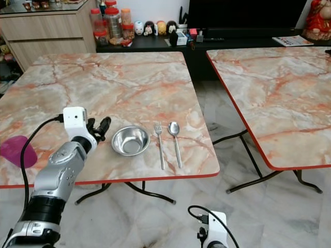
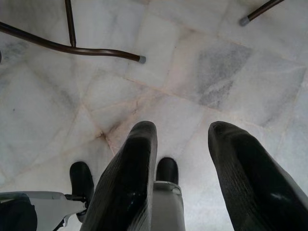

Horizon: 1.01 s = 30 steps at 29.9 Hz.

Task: Setting the table

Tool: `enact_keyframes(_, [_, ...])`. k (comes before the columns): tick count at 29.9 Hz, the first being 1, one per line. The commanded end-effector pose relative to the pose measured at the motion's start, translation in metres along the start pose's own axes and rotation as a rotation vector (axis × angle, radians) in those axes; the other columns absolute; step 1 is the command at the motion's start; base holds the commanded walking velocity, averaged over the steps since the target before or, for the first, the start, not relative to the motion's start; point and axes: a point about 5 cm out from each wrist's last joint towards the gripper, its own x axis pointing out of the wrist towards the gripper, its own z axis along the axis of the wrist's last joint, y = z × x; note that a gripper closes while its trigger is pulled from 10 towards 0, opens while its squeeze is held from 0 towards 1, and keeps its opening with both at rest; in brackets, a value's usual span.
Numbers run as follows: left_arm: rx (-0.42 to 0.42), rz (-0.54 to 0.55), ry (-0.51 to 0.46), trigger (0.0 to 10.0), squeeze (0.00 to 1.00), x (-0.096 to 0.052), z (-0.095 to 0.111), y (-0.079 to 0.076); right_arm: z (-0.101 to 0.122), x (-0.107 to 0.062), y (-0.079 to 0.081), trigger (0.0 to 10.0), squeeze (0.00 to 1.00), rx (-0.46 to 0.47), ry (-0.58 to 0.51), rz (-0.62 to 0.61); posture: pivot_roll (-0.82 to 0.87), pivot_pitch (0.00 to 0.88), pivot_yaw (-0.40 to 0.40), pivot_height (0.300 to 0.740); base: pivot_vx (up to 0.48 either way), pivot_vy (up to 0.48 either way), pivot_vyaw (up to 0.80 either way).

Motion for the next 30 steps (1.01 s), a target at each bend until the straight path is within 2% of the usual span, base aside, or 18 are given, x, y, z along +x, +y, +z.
enact_keyframes(1, [0.021,-0.02,0.04,10.0,0.0,0.005,-0.001,-0.006,0.0,0.0,0.0,10.0,0.0,0.002,-0.002,-0.004,0.05,0.0,0.014,0.74,0.0,0.0,0.0])
enact_keyframes(3, [0.045,-0.042,0.093,10.0,0.0,0.011,-0.004,-0.012,-0.001,0.0,-0.001,10.0,0.0,0.002,0.002,-0.002,0.05,0.0,0.01,0.74,0.0,0.0,0.0])
enact_keyframes(8, [0.089,-0.044,0.104,10.0,0.0,0.016,-0.005,-0.013,-0.002,0.0,-0.001,10.0,0.0,0.001,0.003,-0.002,0.05,0.0,0.009,0.74,0.0,0.0,0.0])
enact_keyframes(10, [0.15,-0.013,0.131,10.0,0.0,0.021,-0.009,-0.009,-0.001,0.0,-0.001,10.0,0.0,0.004,0.001,-0.002,0.04,0.0,0.007,0.74,0.0,0.0,0.0])
enact_keyframes(13, [0.146,-0.01,0.139,10.0,0.0,0.024,-0.009,-0.007,-0.001,0.0,-0.002,10.0,0.0,0.01,-0.002,-0.003,0.03,0.0,0.009,0.74,0.0,0.0,0.0])
enact_keyframes(17, [0.19,-0.007,0.14,10.0,0.0,0.025,-0.01,-0.005,0.0,0.0,-0.003,10.0,0.0,0.013,-0.004,-0.006,0.03,0.0,0.005,0.74,0.0,0.0,0.0])
enact_keyframes(20, [0.178,0.025,0.141,10.0,0.0,0.027,-0.01,0.003,0.0,0.0,-0.004,10.0,0.0,0.012,-0.002,-0.008,0.04,0.0,-0.003,0.74,0.0,0.0,0.0])
enact_keyframes(24, [0.134,0.016,0.148,10.0,0.0,0.028,-0.01,0.005,0.0,0.0,-0.005,10.0,0.0,0.013,-0.002,-0.008,0.04,0.0,-0.005,0.74,0.0,0.0,0.0])
enact_keyframes(30, [0.164,-0.023,0.195,10.0,0.0,0.028,-0.019,0.005,0.003,0.0,-0.005,10.0,0.0,0.021,-0.01,-0.008,0.03,0.0,-0.002,0.74,0.0,0.0,0.0])
